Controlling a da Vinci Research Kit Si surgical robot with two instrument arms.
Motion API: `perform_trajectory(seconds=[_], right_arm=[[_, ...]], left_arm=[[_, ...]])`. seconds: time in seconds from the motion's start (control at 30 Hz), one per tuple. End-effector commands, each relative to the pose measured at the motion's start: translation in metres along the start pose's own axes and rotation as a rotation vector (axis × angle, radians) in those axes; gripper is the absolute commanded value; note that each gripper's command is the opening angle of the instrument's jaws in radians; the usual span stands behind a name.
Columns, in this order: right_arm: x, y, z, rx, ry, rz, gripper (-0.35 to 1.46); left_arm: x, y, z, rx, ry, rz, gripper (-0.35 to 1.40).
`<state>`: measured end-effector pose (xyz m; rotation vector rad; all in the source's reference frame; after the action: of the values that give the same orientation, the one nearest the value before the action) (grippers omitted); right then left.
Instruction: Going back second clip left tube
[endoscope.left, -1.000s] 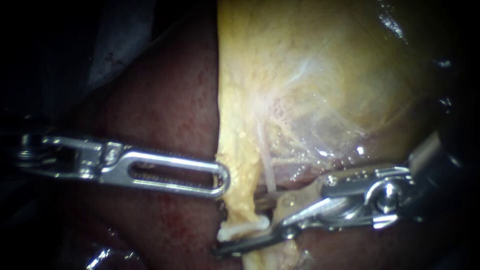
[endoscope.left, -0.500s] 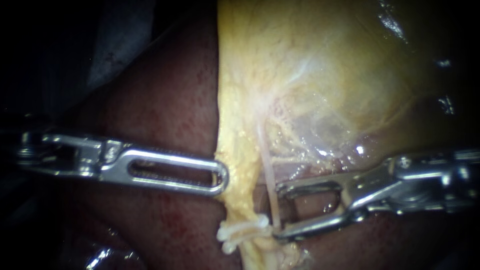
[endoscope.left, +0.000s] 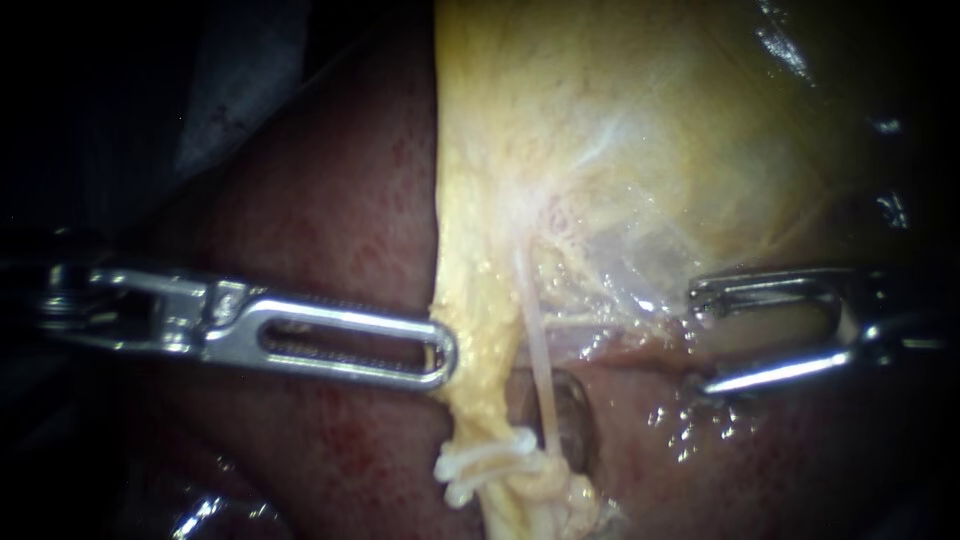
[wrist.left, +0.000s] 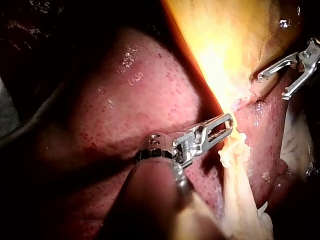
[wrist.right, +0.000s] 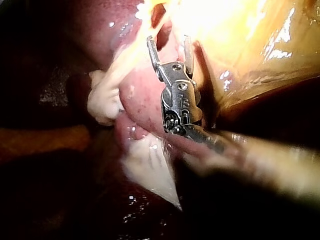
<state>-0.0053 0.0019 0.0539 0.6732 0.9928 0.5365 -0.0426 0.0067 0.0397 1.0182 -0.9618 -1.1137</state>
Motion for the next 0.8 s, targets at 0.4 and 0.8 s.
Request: perform_trajectory(seconds=[0.4,0.8], right_arm=[[0.0,-0.0002,0.0,0.002,0.002,0.001,0.55],[-0.0001,-0.0003,0.0,0.002,0.002,0.001,0.55]], left_arm=[[-0.0003,0.0034,0.0036,-0.01,0.011,0.012,-0.35],[0.0005,0.0051,0.0065,-0.014,0.02,0.024,-0.35]])
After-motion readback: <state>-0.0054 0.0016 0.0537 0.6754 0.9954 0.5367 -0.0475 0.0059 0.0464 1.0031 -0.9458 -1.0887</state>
